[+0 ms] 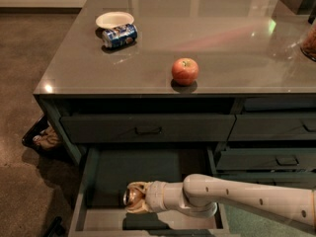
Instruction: Place orange can into middle drawer
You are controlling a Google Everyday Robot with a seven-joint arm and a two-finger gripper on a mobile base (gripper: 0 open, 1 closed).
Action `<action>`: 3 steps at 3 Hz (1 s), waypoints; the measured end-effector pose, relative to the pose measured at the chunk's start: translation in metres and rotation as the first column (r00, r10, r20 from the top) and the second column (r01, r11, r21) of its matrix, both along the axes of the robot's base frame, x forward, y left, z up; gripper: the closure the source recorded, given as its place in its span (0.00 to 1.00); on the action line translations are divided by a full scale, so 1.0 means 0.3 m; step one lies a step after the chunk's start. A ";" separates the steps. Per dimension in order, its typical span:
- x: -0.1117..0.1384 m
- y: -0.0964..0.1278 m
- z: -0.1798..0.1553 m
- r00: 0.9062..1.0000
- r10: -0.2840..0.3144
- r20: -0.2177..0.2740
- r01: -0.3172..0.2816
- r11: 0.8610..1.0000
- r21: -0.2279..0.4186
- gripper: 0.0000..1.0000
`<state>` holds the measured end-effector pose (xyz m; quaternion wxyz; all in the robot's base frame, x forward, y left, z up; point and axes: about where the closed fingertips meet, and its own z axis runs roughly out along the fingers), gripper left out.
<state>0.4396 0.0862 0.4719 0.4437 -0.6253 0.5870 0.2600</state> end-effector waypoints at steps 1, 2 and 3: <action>0.115 0.001 -0.118 1.000 0.007 -0.015 -0.007 1.000 0.001 1.00; 0.150 -0.002 -0.126 1.000 0.000 -0.011 0.000 1.000 -0.001 1.00; 0.150 -0.002 -0.126 1.000 0.000 -0.011 0.000 1.000 -0.001 0.82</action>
Offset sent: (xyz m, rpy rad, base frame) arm 0.0800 -0.0039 -0.0691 -0.0133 0.0265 0.0007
